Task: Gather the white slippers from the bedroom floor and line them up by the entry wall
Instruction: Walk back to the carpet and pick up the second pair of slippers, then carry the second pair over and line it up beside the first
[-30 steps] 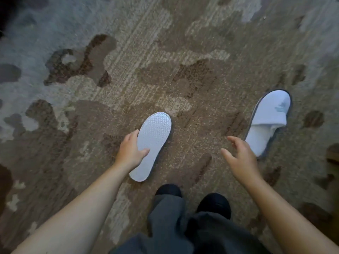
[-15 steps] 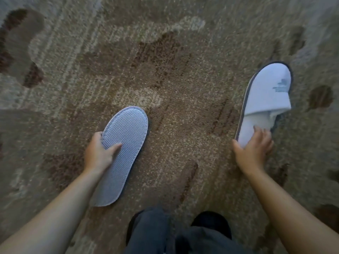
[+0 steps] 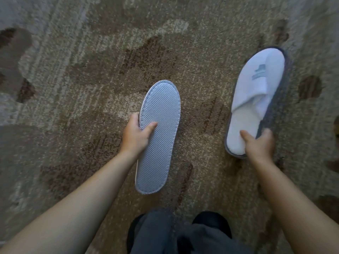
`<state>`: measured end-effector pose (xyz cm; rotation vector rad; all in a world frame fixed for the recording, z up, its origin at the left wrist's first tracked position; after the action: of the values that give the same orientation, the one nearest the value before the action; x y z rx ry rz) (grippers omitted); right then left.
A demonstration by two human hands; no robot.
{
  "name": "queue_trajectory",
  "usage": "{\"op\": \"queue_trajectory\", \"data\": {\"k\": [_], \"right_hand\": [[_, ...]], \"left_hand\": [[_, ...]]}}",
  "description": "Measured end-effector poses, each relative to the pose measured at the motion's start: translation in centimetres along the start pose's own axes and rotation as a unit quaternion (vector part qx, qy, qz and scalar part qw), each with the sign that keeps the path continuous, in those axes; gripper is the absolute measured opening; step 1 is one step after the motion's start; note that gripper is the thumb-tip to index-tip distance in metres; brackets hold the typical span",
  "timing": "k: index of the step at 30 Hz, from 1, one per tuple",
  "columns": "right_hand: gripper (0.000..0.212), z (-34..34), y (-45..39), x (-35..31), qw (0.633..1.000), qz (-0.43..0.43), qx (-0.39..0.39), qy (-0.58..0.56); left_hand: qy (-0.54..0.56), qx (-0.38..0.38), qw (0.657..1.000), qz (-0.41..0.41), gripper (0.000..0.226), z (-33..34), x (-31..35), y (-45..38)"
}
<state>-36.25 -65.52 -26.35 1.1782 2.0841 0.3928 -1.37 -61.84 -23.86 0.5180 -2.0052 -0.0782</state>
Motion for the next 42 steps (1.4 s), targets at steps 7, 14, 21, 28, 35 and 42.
{"op": "queue_trajectory", "data": {"k": [7,14,21,28,35,42], "right_hand": [[0.015,-5.5,12.1,-8.9,0.981,-0.122,-0.14,-0.052],[0.018,-22.0,28.0,-20.6,0.963,-0.143,-0.207,-0.1],[0.015,-39.9,37.3,-29.8,0.959,-0.154,-0.183,-0.154],[0.021,-53.3,39.9,-31.6,0.951,-0.157,-0.071,-0.255],[0.017,-64.2,44.1,-23.8,0.917,-0.022,0.166,-0.363],[0.018,-64.8,60.8,-10.4,0.784,0.16,0.403,-0.444]], "left_hand": [[0.061,0.011,0.998,0.017,0.016,-4.5,12.7,2.2],[0.089,0.06,0.994,0.034,0.012,-16.3,33.0,8.2],[0.088,0.065,0.99,0.088,0.013,-23.8,53.4,12.7],[0.139,-0.02,0.977,0.162,0.013,-21.1,68.6,14.2],[0.167,-0.261,0.913,0.266,0.019,-11.8,79.5,18.3],[0.117,-0.526,0.76,0.364,0.02,-7.7,82.3,34.0]]}}
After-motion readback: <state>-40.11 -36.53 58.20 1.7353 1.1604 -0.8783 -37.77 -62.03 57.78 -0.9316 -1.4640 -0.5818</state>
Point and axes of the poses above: each hand's wrist, its own y-axis away from the middle knuckle, its own z-axis out of the palm, x = y × z, the point moved 9 cm from there along -y, towards the middle knuckle, and after that the axes turned 14 degrees about z, right-handed, at the moved point
